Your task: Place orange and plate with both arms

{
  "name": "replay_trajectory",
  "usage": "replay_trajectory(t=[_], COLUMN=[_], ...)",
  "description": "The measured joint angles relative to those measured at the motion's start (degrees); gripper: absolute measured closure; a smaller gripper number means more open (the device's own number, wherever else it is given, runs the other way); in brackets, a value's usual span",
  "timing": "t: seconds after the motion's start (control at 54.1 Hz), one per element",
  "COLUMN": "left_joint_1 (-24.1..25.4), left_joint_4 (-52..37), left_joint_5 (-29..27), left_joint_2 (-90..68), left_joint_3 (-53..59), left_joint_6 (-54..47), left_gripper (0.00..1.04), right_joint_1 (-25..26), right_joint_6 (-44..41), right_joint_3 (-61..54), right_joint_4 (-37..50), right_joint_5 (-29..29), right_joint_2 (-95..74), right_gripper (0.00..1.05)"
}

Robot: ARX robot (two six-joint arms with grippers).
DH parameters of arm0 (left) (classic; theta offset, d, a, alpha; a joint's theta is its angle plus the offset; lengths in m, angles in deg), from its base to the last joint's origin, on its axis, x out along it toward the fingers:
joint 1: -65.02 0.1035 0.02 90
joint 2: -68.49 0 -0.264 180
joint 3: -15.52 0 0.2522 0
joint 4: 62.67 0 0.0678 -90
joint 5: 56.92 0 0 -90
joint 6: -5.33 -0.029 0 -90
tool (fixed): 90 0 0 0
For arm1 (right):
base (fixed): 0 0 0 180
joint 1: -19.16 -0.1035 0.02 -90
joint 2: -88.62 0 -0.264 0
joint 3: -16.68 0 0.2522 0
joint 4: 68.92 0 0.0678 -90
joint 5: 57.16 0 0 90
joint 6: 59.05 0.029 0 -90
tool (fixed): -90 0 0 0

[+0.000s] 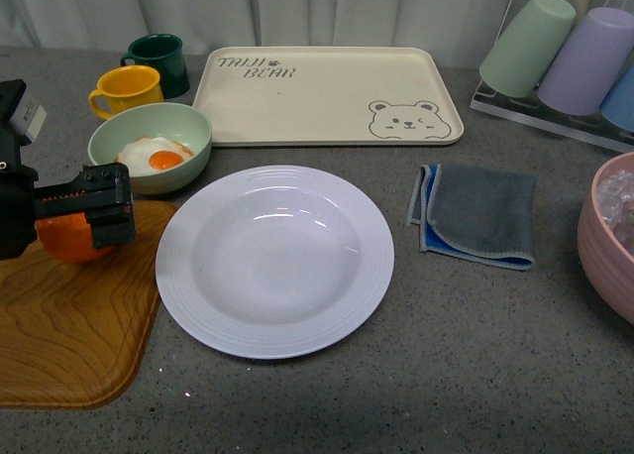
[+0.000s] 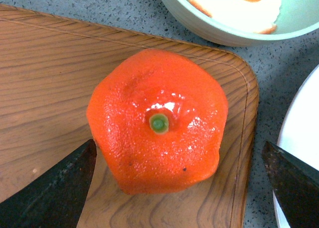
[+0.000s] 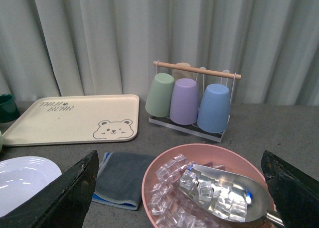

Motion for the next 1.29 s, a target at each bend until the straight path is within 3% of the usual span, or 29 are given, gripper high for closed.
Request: replay_trajectory(t=[0.129,0.333,0.462,0.739,1.016,1.293], left_joint_1=[0.4,0.8,0.9,-0.5,-14.6,-21.0], left_joint_4=[1.4,1.2,1.3,1.0,1.1,0.7], left_joint_5=[0.7,0.4,0.4,0.0,-1.2,-3.8], left_joint_2=[-1.1,-1.9,-1.9,2.5,7.4,1.5], left_joint_3=[-1.5,-2.1,-2.2,-0.5,0.1,-4.2], left_joint_6=[0.5,1.6,1.6,1.1,-2.5,-2.4], left_gripper=[0.09,0.39,0.51,0.56,0.57,0.57], right_joint_1=[0.0,0.0,0.0,0.0,0.0,0.0], right_joint_6=[0.0,0.0,0.0,0.0,0.0,0.0], right_joint_3=[0.0,0.0,0.0,0.0,0.0,0.0], right_joint_4=[0.0,0.0,0.0,0.0,0.0,0.0], right_joint_5=[0.0,0.0,0.0,0.0,0.0,0.0], right_joint_2=[0.0,0.0,0.0,0.0,0.0,0.0], right_gripper=[0.09,0.09,0.09,0.09,0.09,0.09])
